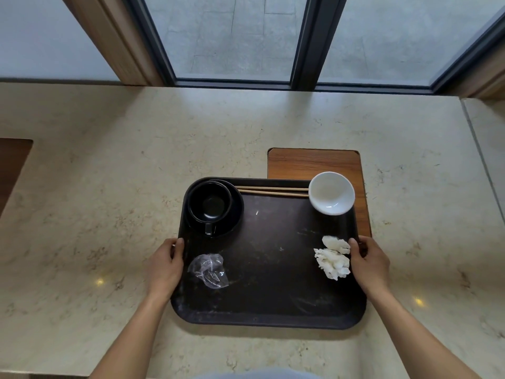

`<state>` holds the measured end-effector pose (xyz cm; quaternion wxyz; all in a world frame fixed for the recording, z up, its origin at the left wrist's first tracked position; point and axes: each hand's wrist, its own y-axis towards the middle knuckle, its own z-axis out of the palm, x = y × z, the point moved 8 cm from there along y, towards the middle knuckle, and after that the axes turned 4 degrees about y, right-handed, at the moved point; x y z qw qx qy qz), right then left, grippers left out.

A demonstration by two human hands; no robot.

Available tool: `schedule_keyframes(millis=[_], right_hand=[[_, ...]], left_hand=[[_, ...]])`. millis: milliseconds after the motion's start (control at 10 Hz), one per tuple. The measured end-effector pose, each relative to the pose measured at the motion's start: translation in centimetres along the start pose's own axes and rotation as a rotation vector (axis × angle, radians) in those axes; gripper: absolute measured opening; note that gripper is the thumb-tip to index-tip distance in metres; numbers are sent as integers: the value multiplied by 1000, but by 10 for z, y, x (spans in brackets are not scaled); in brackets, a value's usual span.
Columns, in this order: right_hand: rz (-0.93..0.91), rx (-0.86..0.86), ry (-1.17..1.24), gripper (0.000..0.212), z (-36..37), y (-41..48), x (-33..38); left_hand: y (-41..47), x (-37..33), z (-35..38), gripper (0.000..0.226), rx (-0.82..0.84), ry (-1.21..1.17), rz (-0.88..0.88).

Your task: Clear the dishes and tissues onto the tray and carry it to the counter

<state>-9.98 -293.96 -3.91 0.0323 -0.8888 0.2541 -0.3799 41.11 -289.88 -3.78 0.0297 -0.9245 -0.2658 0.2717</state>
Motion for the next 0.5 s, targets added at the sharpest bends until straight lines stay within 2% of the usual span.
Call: schedule_keyframes(millis=[300, 500], right_hand=[[69, 10, 69, 31, -14, -28, -35], [82, -43, 62, 24, -29, -112, -56]], left_hand=[[-39, 35, -6, 27, 85, -126, -44], [-109, 62, -21, 9, 76, -197, -102]])
